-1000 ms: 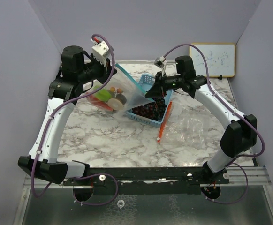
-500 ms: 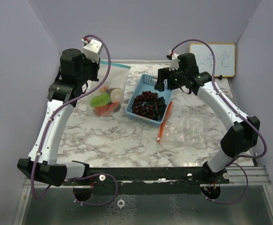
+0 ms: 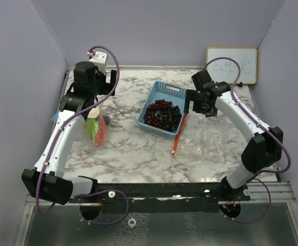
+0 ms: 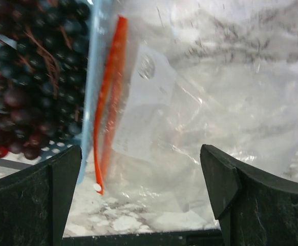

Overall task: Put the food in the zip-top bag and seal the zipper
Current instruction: Place the zipper food storage bag at the center of the board, then pick up the zipper food storage bag at the center of the board.

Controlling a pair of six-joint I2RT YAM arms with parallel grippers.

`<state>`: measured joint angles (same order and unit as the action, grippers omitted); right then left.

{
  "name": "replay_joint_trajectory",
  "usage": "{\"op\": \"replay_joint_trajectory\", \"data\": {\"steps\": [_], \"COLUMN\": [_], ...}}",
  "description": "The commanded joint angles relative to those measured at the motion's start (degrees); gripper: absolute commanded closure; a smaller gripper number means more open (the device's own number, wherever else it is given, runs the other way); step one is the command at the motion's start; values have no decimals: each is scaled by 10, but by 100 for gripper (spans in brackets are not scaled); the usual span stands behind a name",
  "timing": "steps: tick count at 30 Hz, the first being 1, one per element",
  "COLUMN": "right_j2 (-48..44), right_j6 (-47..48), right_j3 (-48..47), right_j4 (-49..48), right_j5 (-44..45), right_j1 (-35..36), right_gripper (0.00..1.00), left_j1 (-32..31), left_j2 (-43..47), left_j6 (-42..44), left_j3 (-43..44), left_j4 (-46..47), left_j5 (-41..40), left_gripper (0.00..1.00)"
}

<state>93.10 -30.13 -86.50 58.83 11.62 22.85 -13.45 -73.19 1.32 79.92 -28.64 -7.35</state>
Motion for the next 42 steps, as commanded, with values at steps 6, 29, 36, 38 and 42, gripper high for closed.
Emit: {"op": "replay_joint_trajectory", "data": {"steps": [6, 29, 36, 38, 42], "right_j2": [10, -79, -175, -179, -147], "right_j6": [-69, -41, 27, 40, 52], "right_j3": [126, 124, 17, 0, -36], "right_j4": [4, -47, -152, -191, -222], "right_j5": [0, 37, -104, -157, -237], "right_j1": [-2, -2, -1, -1, -1], "right_gripper": [0, 98, 98, 98, 98], "left_j1": [2, -9, -9, -8, -9], "left_j2": [28, 15, 0, -4, -7], "left_j6": [-20, -63, -140, -171, -258], "left_j3": [-19, 5, 11, 4, -19], "left_j4": [25, 23, 76, 109, 204], "left_j5": [36, 105, 297, 355, 446], "left_gripper": [1, 11, 22, 24, 25]}}
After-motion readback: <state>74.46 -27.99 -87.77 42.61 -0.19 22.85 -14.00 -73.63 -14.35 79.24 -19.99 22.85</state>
